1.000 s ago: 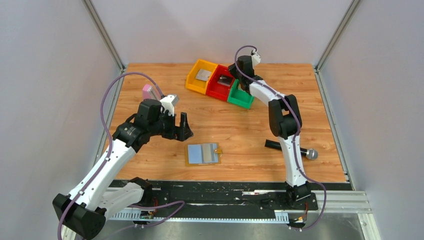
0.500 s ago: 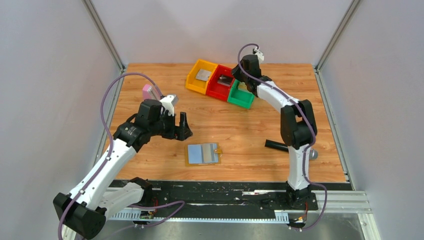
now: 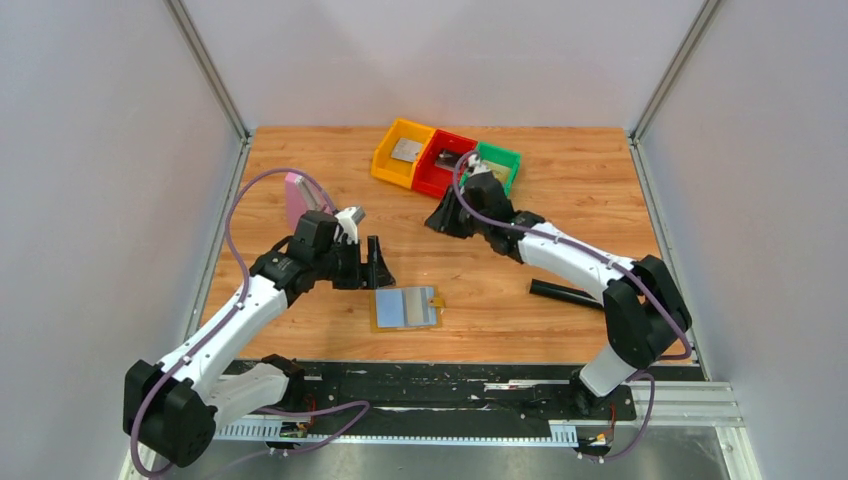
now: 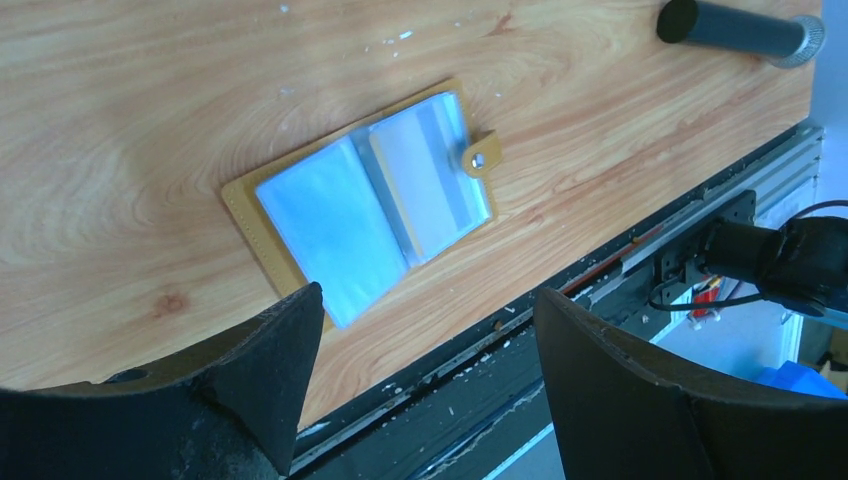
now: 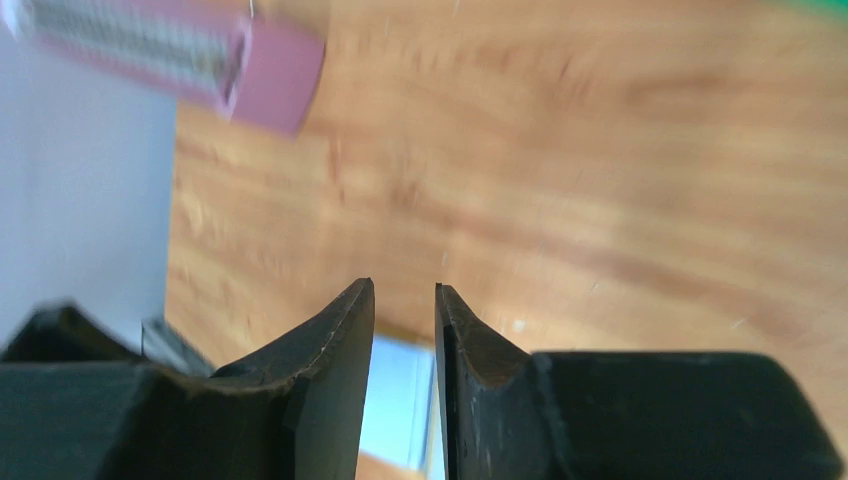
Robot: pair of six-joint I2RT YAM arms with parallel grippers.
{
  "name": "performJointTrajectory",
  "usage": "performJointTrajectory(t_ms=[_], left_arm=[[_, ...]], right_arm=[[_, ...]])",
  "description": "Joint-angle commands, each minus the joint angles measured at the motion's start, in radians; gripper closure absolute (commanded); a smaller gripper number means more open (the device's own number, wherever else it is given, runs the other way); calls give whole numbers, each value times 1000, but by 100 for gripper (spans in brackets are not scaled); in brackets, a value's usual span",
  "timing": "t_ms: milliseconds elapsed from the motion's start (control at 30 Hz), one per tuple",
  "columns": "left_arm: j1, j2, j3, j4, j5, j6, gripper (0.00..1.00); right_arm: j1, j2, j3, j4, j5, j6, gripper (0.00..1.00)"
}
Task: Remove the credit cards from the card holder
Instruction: Remove the credit card from the card holder.
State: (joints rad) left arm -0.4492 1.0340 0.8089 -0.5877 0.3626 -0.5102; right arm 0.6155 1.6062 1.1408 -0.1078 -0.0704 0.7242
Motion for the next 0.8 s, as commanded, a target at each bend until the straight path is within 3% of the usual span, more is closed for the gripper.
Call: performJointTrajectory(t_ms=[0,200,400,467,667,767], left_arm=[[2,-14,-74,139,7,-80,16],[2,45,-144,226,40,-129,22],[3,99,-202,283,32,-161,36],[3,111,-222,303,31,-163,42],[4,164,-242,338,35,-153,73],[4,198,-260,384,56,-152,78]], right_arm=[[89,-26,-89,-7,-94,37,69],[200,-24,-202,51,-102,88,63],[254,-27,-288,142,-135,130,63],[277,-20,-290,146,-137,143,63],[317,33,-271,124,-87,178,59],[319,39,-272,96,-43,182,55]])
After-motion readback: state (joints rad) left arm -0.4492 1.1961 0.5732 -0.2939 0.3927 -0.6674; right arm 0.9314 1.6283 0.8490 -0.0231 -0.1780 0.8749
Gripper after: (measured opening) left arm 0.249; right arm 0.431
